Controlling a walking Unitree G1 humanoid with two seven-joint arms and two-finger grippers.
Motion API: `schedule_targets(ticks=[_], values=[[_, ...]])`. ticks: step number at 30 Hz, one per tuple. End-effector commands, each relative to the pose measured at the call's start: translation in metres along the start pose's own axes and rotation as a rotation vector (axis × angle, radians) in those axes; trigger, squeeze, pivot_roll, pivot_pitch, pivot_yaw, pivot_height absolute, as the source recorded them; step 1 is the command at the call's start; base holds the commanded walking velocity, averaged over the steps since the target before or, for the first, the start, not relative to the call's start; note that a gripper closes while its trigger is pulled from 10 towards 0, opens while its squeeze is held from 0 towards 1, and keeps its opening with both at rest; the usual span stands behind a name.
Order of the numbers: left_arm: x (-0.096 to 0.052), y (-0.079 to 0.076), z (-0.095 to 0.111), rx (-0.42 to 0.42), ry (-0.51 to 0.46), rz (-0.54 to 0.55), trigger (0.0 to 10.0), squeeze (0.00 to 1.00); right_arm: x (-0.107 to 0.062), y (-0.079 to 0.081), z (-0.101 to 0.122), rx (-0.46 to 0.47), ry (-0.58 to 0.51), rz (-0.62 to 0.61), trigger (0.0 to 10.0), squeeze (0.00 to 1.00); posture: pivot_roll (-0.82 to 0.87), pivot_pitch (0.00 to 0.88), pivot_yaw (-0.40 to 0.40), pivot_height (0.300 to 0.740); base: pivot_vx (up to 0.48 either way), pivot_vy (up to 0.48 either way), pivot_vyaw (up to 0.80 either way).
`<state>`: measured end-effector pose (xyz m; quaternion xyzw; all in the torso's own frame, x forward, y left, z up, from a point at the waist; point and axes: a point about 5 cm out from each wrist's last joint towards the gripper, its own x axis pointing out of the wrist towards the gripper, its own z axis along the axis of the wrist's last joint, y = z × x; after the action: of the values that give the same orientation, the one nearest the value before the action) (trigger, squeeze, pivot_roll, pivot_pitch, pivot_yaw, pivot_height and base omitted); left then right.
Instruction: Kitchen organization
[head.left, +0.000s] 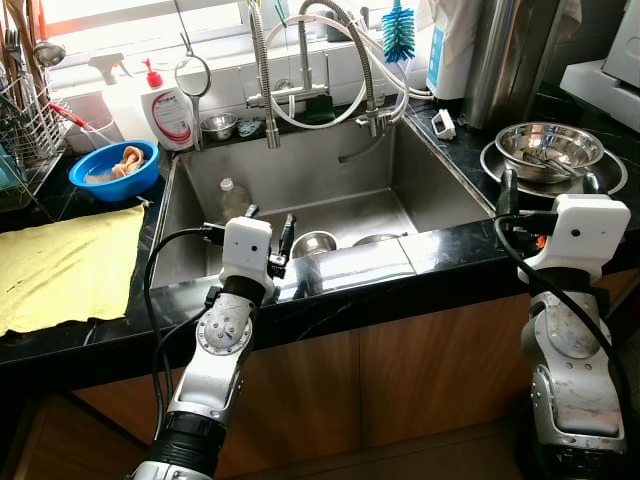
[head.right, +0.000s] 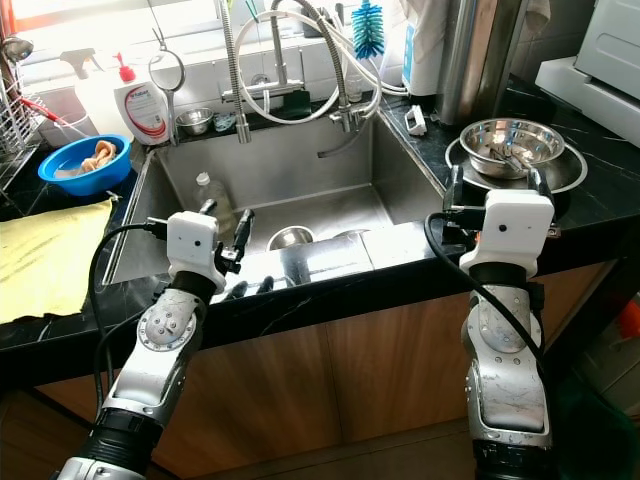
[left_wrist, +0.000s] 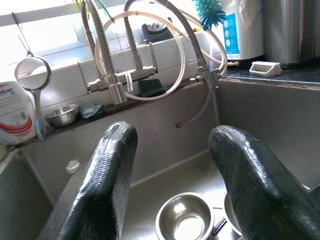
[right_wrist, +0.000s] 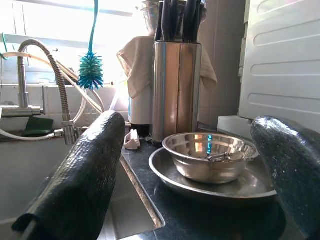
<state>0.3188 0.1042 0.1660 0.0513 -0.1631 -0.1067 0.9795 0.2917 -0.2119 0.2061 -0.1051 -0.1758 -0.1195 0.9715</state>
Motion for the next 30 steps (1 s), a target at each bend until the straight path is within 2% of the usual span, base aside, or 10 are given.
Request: schedule_targets(ticks=[1, 5, 7, 10, 13, 24, 30], values=[[0.001, 0.003, 0.004, 0.021, -0.013, -0.001, 10.0, 0.00, 0.001, 0.005, 0.000, 0.013, 0.002, 0.010, 10.0, 0.00, -0.24, 0.000, 0.140, 0.740, 0.319, 0.000, 0.00], [0.000, 0.003, 0.003, 0.022, -0.011, 0.000, 10.0, 0.00, 0.002, 0.003, -0.003, 0.041, 0.023, -0.002, 10.0, 0.00, -0.24, 0.000, 0.138, 0.740, 0.319, 0.000, 0.00], [0.000, 0.003, 0.003, 0.020, -0.011, 0.000, 10.0, 0.00, 0.002, 0.003, -0.003, 0.054, 0.021, 0.003, 10.0, 0.00, -0.24, 0.000, 0.138, 0.740, 0.328, 0.000, -0.72], [0.000, 0.002, 0.004, 0.018, -0.011, -0.002, 10.0, 0.00, 0.003, 0.002, 0.000, 0.048, -0.001, 0.003, 10.0, 0.00, -0.24, 0.000, 0.137, 0.740, 0.346, 0.000, -0.72], [0.001, 0.002, 0.004, 0.015, -0.016, -0.001, 10.0, 0.00, 0.002, 0.004, 0.001, 0.038, -0.009, 0.006, 10.0, 0.00, -0.24, 0.000, 0.137, 0.740, 0.349, 0.000, 0.00], [0.000, 0.005, 0.005, 0.017, -0.023, 0.019, 10.0, 0.00, 0.002, 0.007, 0.004, 0.053, -0.018, 0.020, 10.0, 0.00, -0.24, 0.000, 0.136, 0.740, 0.000, 0.000, 0.00], [0.000, 0.007, 0.007, 0.016, -0.034, 0.031, 10.0, 0.00, 0.005, 0.013, 0.016, 0.078, -0.062, 0.050, 10.0, 0.00, -0.24, 0.000, 0.136, 0.740, 0.000, 0.000, 0.00]])
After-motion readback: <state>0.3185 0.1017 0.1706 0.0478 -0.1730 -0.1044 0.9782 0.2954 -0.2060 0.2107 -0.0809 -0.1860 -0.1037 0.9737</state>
